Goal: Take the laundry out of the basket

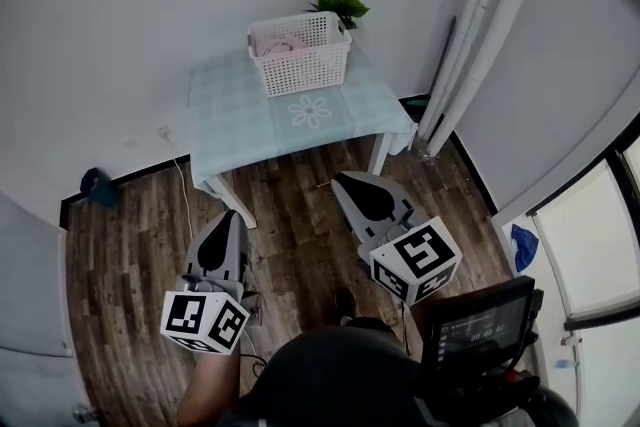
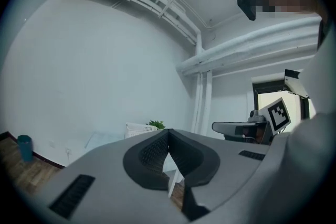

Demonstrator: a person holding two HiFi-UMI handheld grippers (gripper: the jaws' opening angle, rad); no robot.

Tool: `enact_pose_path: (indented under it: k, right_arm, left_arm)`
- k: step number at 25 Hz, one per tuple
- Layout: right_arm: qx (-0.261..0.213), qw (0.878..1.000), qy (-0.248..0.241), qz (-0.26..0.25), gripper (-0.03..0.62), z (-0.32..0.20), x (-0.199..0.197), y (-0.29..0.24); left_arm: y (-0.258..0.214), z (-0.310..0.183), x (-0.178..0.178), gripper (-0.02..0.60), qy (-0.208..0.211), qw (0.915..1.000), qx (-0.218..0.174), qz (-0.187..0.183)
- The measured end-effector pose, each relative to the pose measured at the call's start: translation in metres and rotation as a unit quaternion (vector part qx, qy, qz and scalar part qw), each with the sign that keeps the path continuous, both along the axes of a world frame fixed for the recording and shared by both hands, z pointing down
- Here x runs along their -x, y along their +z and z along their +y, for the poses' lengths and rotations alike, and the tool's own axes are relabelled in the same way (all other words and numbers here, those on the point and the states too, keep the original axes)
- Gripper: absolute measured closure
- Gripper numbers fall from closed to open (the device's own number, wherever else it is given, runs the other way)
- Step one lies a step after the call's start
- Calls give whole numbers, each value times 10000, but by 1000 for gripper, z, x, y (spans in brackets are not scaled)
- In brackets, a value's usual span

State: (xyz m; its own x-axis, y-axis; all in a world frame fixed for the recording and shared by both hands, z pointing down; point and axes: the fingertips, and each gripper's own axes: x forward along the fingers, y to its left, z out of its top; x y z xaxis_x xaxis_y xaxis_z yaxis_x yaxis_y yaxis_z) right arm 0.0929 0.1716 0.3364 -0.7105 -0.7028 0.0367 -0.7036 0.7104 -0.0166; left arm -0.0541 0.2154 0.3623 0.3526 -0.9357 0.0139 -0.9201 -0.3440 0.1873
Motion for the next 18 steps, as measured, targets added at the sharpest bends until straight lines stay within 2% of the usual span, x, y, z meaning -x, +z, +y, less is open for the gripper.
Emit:
enact_pose_path:
  k: [4,10,14,18]
  right_arm:
    - [49,10000,77,-40,576,-17,-15,16]
    - [121,9999,17,-29,576,-91,-49,8]
    - [228,9997,-35,-111,576,-120,-64,17]
    - [348,9991,-31,-243,576,-148,-69,20]
  left_arm:
    - [7,-13,-14,572,-42,10000,-84,-16]
    - [-1,-88,-34,572,-277,9996,62,-68]
    - [-3,-112,-50,572,-324,9990,41,-309]
    - [-3,-133,-56,572,-392,9987,89,-305]
